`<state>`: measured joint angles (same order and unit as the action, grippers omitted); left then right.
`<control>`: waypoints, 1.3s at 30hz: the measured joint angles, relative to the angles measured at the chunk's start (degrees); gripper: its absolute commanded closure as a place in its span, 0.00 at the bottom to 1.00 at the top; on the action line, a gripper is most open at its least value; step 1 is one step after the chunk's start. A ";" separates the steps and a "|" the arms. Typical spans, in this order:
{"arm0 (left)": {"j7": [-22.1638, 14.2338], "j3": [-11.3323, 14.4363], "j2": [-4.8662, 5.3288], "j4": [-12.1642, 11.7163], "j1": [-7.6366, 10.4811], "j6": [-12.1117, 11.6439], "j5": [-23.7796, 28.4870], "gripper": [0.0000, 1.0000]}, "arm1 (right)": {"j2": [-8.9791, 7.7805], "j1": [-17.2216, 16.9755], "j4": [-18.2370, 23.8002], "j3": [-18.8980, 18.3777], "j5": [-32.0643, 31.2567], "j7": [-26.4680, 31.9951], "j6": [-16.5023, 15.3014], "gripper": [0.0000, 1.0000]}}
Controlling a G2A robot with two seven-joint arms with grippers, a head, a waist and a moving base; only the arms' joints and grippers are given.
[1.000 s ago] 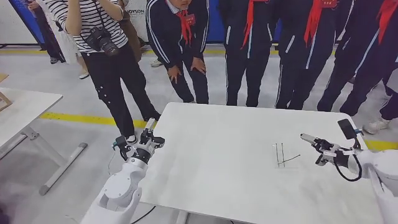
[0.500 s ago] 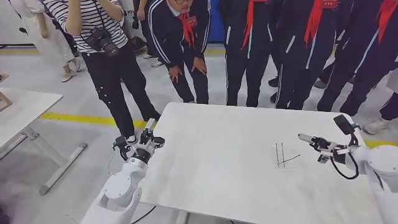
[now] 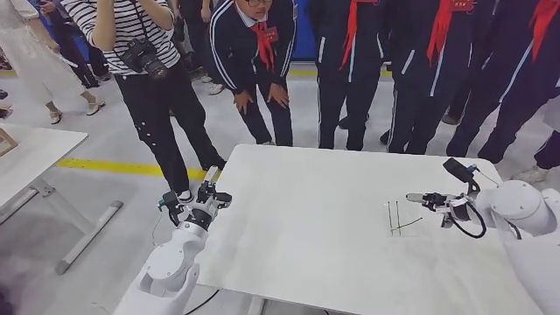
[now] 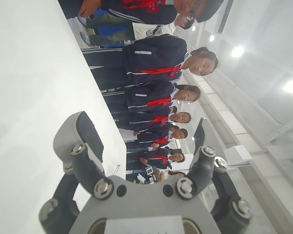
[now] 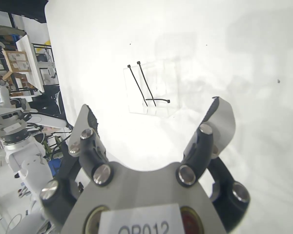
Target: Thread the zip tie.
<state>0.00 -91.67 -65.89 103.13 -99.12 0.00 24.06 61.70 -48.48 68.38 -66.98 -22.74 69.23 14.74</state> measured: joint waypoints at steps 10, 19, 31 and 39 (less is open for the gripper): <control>0.00 0.00 0.00 0.00 0.00 0.00 0.00 0.00 | 0.05 2.39 -7.74 -0.86 6.94 6.48 -8.38 0.00; 0.00 0.00 0.00 0.00 0.00 0.00 0.00 0.00 | 0.92 6.77 -18.35 1.26 12.25 9.97 -16.41 0.00; 0.00 0.00 0.00 0.00 0.00 0.00 0.00 0.00 | 1.17 6.78 -17.67 1.88 10.49 3.79 -13.41 0.00; 0.00 0.00 0.00 0.00 0.00 0.00 0.00 0.00 | 1.46 7.19 -17.93 3.00 9.70 2.05 -12.10 0.00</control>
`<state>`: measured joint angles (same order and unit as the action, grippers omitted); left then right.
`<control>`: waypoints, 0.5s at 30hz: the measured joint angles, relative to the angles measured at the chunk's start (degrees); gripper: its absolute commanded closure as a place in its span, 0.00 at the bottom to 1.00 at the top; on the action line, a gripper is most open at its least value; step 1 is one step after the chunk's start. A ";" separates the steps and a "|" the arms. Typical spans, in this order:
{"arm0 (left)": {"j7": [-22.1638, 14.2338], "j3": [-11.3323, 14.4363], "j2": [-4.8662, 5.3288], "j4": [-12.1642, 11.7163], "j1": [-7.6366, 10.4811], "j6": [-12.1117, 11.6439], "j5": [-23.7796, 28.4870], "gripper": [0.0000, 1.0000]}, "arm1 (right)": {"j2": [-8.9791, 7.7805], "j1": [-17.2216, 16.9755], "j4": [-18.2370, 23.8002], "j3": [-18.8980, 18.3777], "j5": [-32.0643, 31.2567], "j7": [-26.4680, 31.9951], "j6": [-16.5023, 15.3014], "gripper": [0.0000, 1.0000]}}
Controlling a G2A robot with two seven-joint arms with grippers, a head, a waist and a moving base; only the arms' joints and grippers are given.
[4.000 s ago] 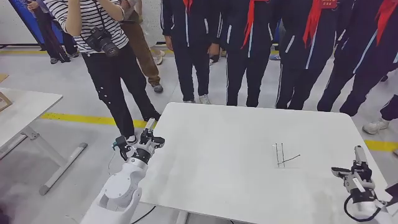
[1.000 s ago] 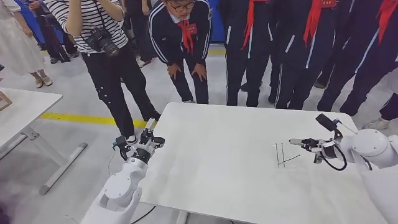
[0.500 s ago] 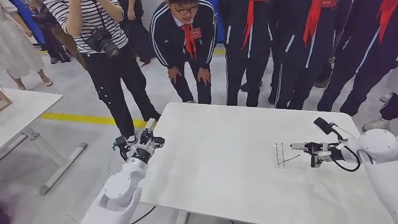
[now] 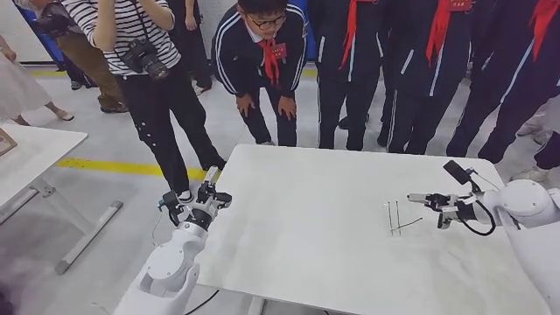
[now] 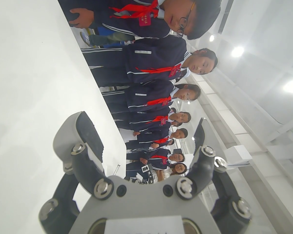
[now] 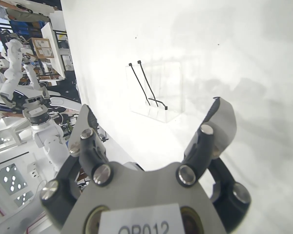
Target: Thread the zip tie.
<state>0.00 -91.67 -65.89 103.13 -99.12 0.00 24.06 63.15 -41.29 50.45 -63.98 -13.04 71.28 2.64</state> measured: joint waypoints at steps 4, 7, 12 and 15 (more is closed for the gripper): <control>0.00 0.00 0.00 0.00 0.00 0.00 0.00 0.00 | -0.01 -0.49 0.40 0.06 0.13 -0.34 -0.53 0.00; 0.00 0.00 0.00 0.00 0.00 0.00 0.00 0.00 | -0.25 -1.10 1.27 -0.13 0.01 -0.52 -1.16 0.16; 0.00 0.00 0.00 0.00 0.00 0.00 0.00 0.00 | -0.73 -1.42 2.12 -0.43 -0.78 0.50 -0.39 0.56; 0.00 0.00 0.00 0.00 0.00 0.00 0.00 0.00 | -0.79 -1.39 2.02 0.14 -1.85 0.79 1.06 0.58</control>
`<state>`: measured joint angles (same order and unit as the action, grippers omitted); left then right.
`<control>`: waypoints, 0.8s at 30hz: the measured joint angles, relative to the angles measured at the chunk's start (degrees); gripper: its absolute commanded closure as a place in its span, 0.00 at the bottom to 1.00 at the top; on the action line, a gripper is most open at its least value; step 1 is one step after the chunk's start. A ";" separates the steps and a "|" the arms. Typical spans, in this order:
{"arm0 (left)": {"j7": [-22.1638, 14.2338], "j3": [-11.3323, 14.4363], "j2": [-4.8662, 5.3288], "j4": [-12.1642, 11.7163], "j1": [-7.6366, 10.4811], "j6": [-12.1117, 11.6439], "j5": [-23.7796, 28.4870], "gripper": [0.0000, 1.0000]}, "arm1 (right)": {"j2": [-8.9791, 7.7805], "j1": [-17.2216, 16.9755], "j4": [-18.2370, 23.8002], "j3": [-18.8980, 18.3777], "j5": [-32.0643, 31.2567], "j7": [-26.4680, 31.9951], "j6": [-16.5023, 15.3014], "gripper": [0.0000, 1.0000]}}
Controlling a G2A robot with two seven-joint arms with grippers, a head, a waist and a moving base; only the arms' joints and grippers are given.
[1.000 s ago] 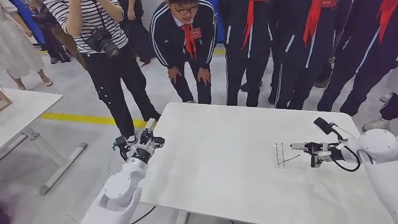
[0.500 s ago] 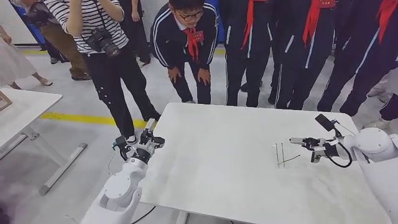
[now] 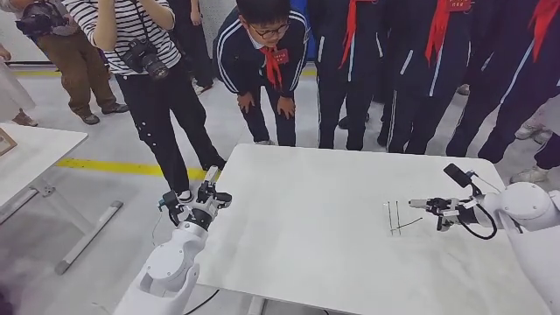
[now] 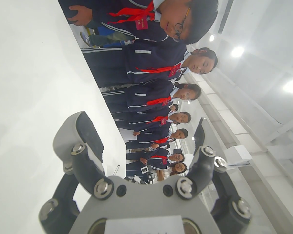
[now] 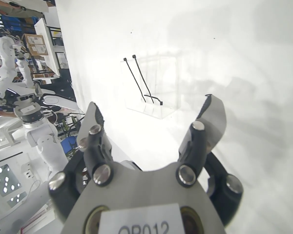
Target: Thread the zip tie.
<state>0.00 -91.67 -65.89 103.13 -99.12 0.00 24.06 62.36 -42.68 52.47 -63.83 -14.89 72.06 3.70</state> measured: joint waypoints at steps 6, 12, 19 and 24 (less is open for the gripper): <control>0.00 0.00 0.00 0.00 0.00 0.00 0.00 0.00 | 0.24 0.90 -1.68 1.19 -0.46 -0.12 1.04 0.61; 0.00 0.00 0.00 0.00 0.00 0.00 0.00 0.00 | 0.66 2.06 -3.13 2.83 -0.90 0.25 0.95 0.66; 0.00 0.00 0.00 0.00 0.00 0.00 0.00 0.00 | 0.88 2.89 -4.32 3.77 -0.95 0.14 0.55 0.75; 0.00 0.00 0.00 0.00 0.00 0.00 0.00 0.00 | 1.09 3.32 -4.64 4.60 -1.16 0.32 0.81 0.81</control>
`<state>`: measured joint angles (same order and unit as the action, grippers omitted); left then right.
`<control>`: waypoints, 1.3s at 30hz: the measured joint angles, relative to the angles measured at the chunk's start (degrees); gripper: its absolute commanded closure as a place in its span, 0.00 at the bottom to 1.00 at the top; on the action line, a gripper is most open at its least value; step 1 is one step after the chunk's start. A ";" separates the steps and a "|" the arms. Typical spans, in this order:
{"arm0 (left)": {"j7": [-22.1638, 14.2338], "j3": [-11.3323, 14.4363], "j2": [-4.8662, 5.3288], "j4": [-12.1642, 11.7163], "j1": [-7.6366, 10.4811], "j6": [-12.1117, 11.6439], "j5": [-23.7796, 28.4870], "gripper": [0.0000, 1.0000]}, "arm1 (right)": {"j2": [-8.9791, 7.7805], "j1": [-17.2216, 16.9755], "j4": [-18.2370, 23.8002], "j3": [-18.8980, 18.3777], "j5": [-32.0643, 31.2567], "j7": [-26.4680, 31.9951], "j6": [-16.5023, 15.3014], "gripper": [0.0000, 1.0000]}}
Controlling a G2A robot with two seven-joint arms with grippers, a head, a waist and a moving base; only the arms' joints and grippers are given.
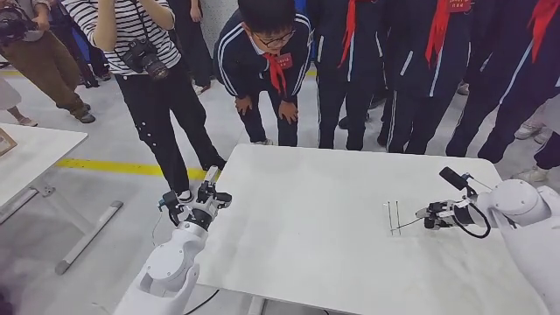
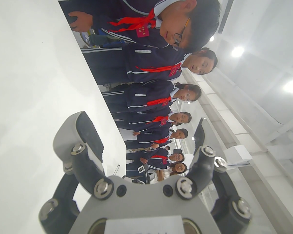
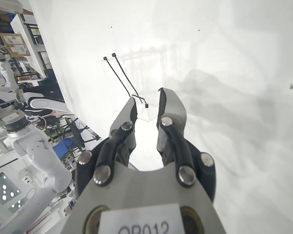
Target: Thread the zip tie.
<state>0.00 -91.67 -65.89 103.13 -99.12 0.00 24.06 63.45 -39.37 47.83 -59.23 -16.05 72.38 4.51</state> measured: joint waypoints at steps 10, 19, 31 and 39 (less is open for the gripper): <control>0.00 0.00 0.00 0.00 0.00 0.00 0.00 0.00 | 0.46 1.00 -1.07 1.45 -0.19 -0.34 0.25 1.00; 0.00 0.00 0.00 0.00 0.00 0.00 0.00 0.00 | -0.34 0.33 0.04 -0.49 0.68 -1.54 -0.79 1.00; 0.00 0.00 0.00 0.00 0.00 0.00 0.00 0.00 | -3.60 -7.31 8.19 -10.43 9.87 1.63 -6.79 1.00; 0.00 0.00 0.00 0.00 0.00 0.00 0.00 0.00 | -3.59 -7.27 8.16 -10.40 9.82 1.59 -6.76 1.00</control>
<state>0.00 -91.67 -65.89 103.13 -99.12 0.00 24.06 59.86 -46.64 55.98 -69.63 -6.23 73.97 -2.25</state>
